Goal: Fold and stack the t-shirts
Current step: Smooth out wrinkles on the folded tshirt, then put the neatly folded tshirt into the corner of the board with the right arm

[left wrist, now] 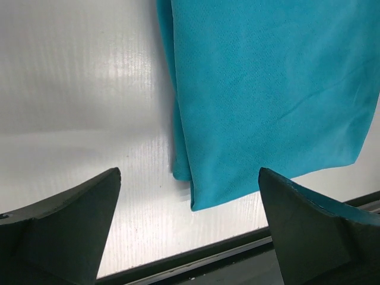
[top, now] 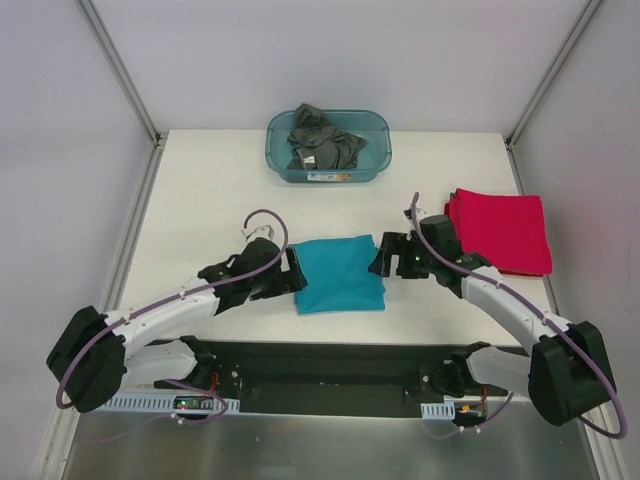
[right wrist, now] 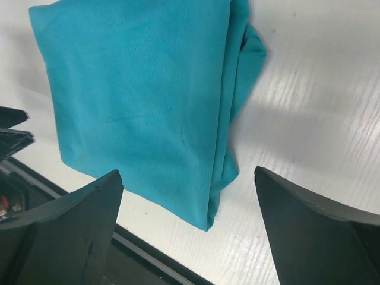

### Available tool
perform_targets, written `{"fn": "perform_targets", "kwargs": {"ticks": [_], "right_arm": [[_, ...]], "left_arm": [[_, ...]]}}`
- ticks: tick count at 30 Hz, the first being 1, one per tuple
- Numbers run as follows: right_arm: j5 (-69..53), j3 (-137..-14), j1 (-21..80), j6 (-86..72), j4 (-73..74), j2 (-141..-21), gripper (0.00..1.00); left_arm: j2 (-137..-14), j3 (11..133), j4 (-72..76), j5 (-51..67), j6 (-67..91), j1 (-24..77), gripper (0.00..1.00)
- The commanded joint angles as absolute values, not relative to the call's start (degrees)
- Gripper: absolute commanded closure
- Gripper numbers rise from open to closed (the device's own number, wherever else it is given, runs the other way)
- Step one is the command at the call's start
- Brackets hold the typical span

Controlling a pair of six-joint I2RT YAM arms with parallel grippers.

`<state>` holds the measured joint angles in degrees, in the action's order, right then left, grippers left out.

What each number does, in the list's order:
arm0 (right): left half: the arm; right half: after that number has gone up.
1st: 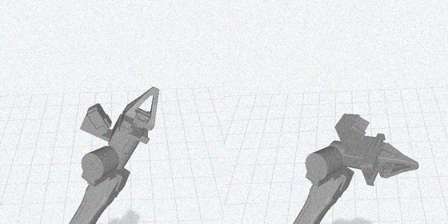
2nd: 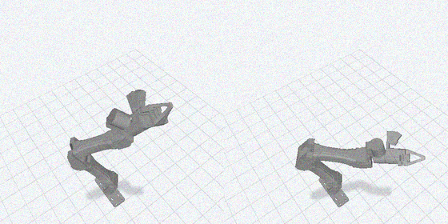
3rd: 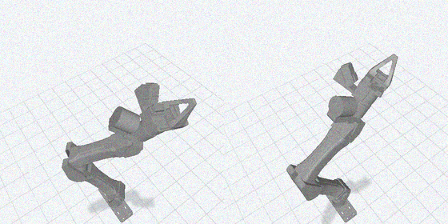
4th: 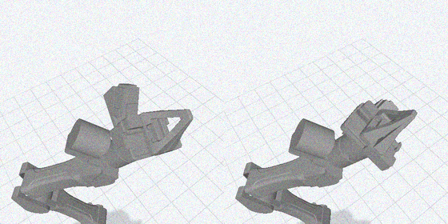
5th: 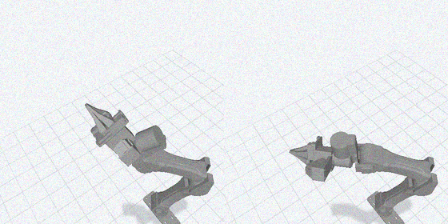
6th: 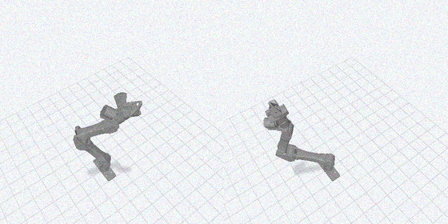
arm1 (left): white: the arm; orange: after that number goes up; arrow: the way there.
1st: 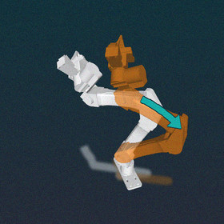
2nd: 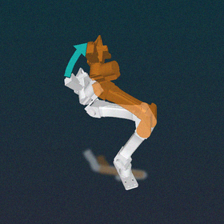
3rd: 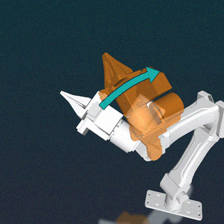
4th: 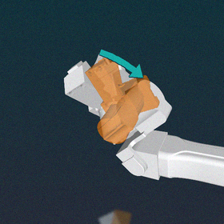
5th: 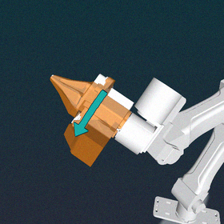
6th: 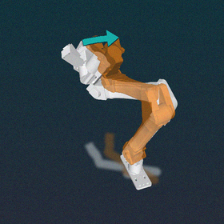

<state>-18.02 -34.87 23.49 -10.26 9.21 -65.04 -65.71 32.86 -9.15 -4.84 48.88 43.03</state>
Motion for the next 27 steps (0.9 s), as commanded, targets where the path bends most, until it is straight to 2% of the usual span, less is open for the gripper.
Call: {"fn": "perform_targets", "kwargs": {"ticks": [1, 9, 16, 20, 24, 25, 27], "right_arm": [[-8.2, -41.0, 27.2, -5.9, 15.5, -70.1, 0.04], [-1.3, -51.1, 32.4, -6.1, 19.5, -85.9, 0.04], [-0.4, -56.2, 37.5, -6.8, 21.8, -94.1, 0.11], [2.6, -58.1, 40.0, -7.8, 24.0, -97.4, 0.18], [3.9, -58.7, 41.6, -9.1, 24.3, -100.1, 0.31], [3.5, -58.5, 41.6, -9.1, 24.0, -100.5, 0.35], [3.4, -58.1, 41.7, -9.2, 23.1, -100.7, 0.51]], "left_arm": [[-58.6, 33.8, -16.0, -10.9, 46.8, 41.8, 0.01], [-41.8, 28.8, -25.4, -23.4, 49.0, 40.5, 0.01], [-34.1, 26.0, -28.0, -26.8, 49.7, 40.3, 0.01], [-34.2, 27.1, -29.1, -26.3, 49.7, 40.3, 0.01], [-34.7, 27.6, -29.7, -26.5, 49.8, 40.3, 0.01], [-34.8, 27.6, -30.1, -26.7, 50.2, 40.3, 0.01], [-34.7, 27.5, -30.1, -27.2, 50.6, 40.3, 0.01]]}}
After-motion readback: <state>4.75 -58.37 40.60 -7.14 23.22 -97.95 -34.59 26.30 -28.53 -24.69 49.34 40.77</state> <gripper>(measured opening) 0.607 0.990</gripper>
